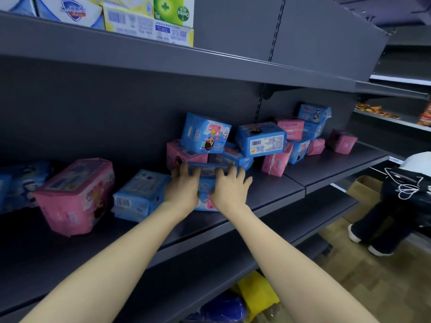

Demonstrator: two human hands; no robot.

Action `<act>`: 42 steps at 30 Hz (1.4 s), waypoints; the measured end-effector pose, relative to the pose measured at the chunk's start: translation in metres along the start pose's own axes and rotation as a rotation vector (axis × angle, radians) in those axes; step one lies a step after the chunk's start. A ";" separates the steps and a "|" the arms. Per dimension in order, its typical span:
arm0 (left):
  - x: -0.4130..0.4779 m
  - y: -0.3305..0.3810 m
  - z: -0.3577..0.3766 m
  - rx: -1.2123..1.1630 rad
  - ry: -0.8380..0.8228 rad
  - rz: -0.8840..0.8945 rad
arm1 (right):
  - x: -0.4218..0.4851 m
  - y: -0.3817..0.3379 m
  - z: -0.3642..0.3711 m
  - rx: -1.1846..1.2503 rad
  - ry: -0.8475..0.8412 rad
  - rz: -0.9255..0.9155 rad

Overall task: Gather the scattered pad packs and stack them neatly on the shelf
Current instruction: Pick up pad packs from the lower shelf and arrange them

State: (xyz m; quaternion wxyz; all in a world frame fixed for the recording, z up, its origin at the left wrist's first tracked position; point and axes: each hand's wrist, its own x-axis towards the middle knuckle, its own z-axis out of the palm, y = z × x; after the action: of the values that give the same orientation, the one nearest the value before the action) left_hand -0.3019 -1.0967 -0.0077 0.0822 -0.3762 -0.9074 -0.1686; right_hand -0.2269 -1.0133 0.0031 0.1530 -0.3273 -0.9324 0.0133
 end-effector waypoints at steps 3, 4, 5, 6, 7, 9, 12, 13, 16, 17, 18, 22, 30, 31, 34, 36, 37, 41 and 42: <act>-0.002 -0.007 -0.017 0.049 0.040 -0.001 | 0.000 -0.012 -0.011 0.017 0.048 -0.063; -0.004 -0.011 -0.023 0.055 0.055 -0.009 | 0.000 -0.018 -0.015 0.030 0.061 -0.087; -0.007 -0.015 -0.030 0.055 0.068 -0.020 | 0.000 -0.025 -0.018 0.041 0.072 -0.113; -0.010 -0.021 -0.037 0.054 0.082 -0.032 | -0.001 -0.033 -0.021 0.052 0.080 -0.135; -0.013 -0.027 -0.043 0.058 0.095 -0.043 | -0.002 -0.041 -0.023 0.064 0.087 -0.153; -0.022 -0.042 -0.055 0.078 0.110 -0.070 | -0.006 -0.058 -0.027 0.085 0.100 -0.190; -0.038 -0.066 -0.072 0.097 0.115 -0.134 | -0.014 -0.087 -0.028 0.124 0.086 -0.259; -0.044 -0.074 -0.077 0.097 0.123 -0.159 | -0.016 -0.097 -0.028 0.136 0.078 -0.280; -0.063 -0.097 -0.092 0.114 0.148 -0.232 | -0.025 -0.127 -0.026 0.150 0.064 -0.350; -0.068 -0.105 -0.096 0.121 0.149 -0.255 | -0.028 -0.137 -0.025 0.157 0.056 -0.371; -0.073 -0.113 -0.099 0.128 0.148 -0.275 | -0.031 -0.146 -0.025 0.162 0.045 -0.391; -0.092 -0.142 -0.106 0.164 0.128 -0.345 | -0.042 -0.176 -0.024 0.187 -0.006 -0.446; -0.113 -0.180 -0.109 0.167 0.089 -0.395 | -0.054 -0.215 -0.008 0.186 -0.090 -0.504; -0.114 -0.184 -0.109 0.158 0.090 -0.397 | -0.053 -0.218 -0.006 0.187 -0.109 -0.509; -0.114 -0.196 -0.107 0.116 0.098 -0.399 | -0.052 -0.226 -0.001 0.194 -0.160 -0.513; -0.115 -0.204 -0.105 0.099 0.090 -0.388 | -0.051 -0.231 0.002 0.196 -0.192 -0.501; -0.115 -0.208 -0.104 0.092 0.090 -0.381 | -0.050 -0.233 0.004 0.204 -0.211 -0.491; -0.115 -0.220 -0.100 0.074 0.072 -0.351 | -0.047 -0.241 0.012 0.217 -0.263 -0.443; -0.114 -0.221 -0.099 0.076 0.058 -0.345 | -0.047 -0.243 0.014 0.214 -0.265 -0.426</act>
State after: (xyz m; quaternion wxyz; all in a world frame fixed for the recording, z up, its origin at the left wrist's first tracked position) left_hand -0.3766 -1.3543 -0.0009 0.0925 -0.2066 -0.9614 -0.1568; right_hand -0.3433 -1.2320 0.0072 0.0629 -0.1010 -0.9854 0.1220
